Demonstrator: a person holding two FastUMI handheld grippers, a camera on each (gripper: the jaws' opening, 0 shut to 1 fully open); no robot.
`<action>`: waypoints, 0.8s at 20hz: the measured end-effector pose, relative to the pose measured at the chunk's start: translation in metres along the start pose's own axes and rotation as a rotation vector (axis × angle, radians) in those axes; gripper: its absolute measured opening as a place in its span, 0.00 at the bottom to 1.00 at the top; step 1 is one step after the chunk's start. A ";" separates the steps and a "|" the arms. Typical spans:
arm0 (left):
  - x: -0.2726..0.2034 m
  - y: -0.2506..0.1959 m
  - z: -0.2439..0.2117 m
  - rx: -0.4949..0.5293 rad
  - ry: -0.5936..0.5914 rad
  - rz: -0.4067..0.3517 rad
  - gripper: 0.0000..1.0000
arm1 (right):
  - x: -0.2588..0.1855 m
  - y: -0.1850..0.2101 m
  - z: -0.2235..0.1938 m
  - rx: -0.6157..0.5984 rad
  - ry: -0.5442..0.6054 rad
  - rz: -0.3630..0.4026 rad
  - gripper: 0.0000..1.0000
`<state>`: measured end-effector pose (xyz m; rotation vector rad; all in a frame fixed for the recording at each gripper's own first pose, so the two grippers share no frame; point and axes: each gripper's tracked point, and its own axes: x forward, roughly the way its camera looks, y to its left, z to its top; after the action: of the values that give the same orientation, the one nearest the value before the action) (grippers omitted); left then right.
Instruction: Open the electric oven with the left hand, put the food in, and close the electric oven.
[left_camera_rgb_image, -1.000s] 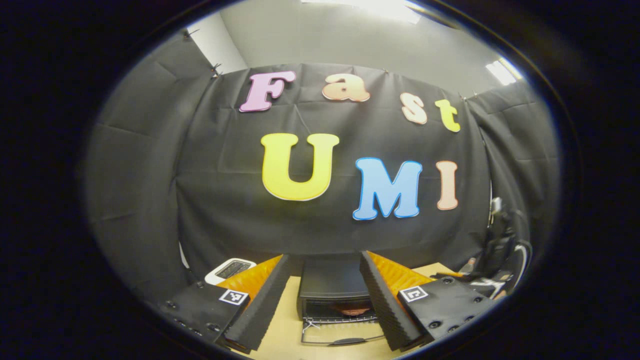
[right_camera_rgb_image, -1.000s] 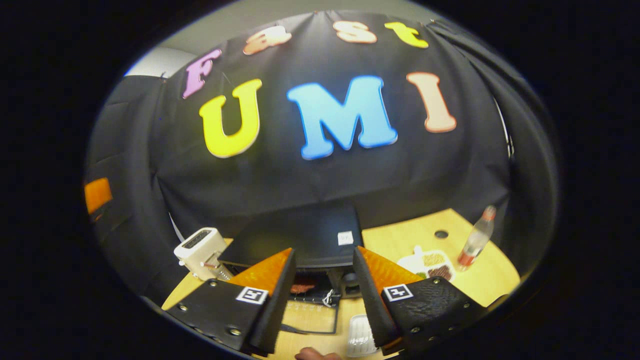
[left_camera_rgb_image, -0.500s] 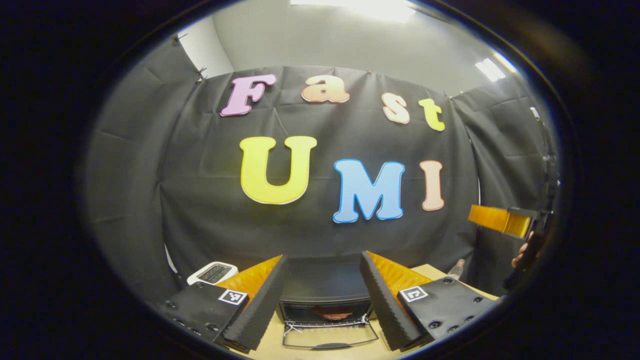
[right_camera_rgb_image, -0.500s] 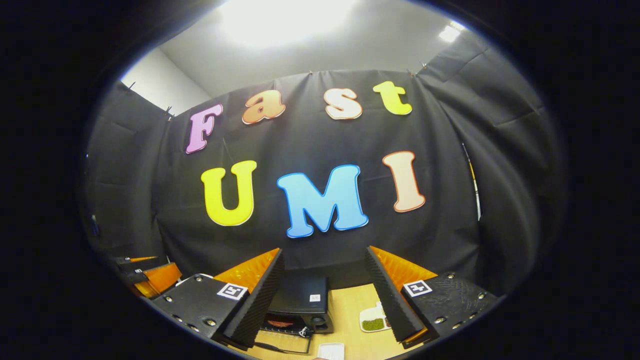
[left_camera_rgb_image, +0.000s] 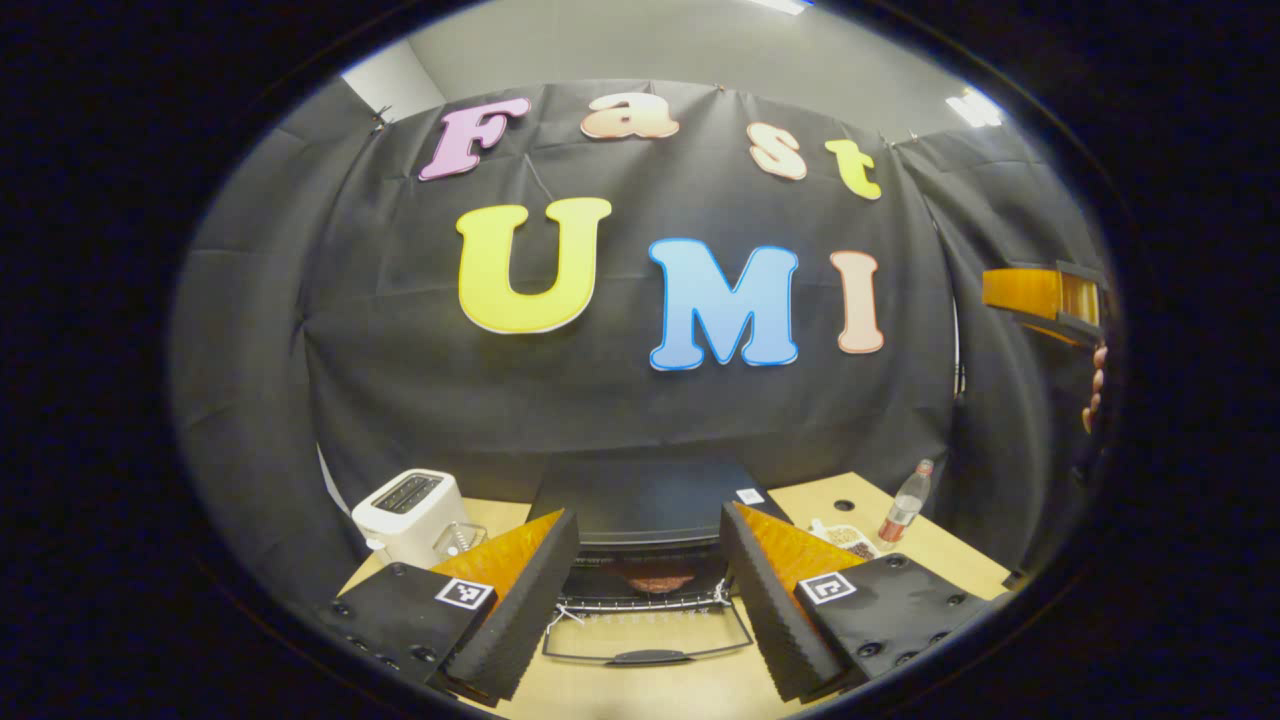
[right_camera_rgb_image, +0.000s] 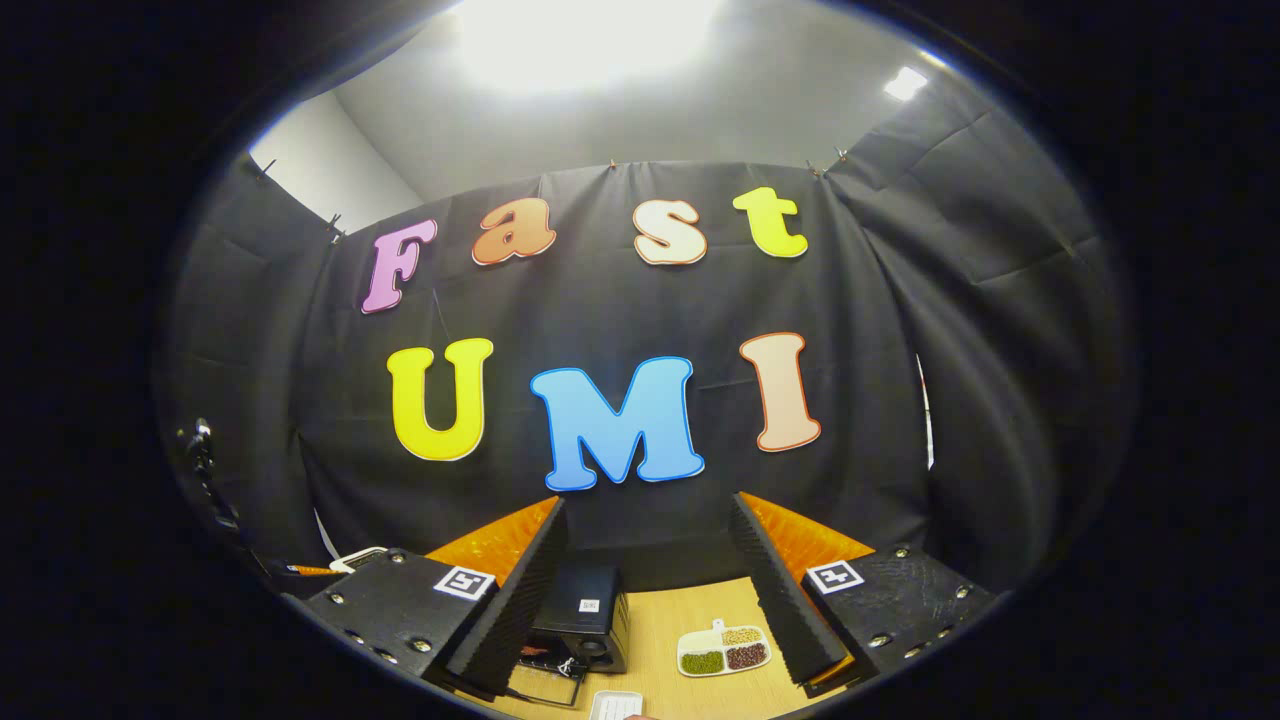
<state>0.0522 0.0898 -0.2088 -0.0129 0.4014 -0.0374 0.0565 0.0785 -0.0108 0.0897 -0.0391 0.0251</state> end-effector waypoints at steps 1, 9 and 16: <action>0.002 0.000 -0.008 -0.007 0.014 0.003 0.99 | 0.000 -0.002 0.002 0.004 -0.002 -0.001 0.98; 0.018 -0.004 -0.107 -0.015 0.270 0.014 0.99 | 0.005 -0.016 -0.001 0.030 0.012 -0.003 0.98; 0.025 -0.009 -0.204 0.010 0.518 0.005 0.95 | 0.009 -0.034 -0.009 0.023 0.034 -0.018 0.98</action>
<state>-0.0048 0.0784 -0.4062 0.0080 0.9188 -0.0380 0.0665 0.0455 -0.0222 0.1128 -0.0041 0.0086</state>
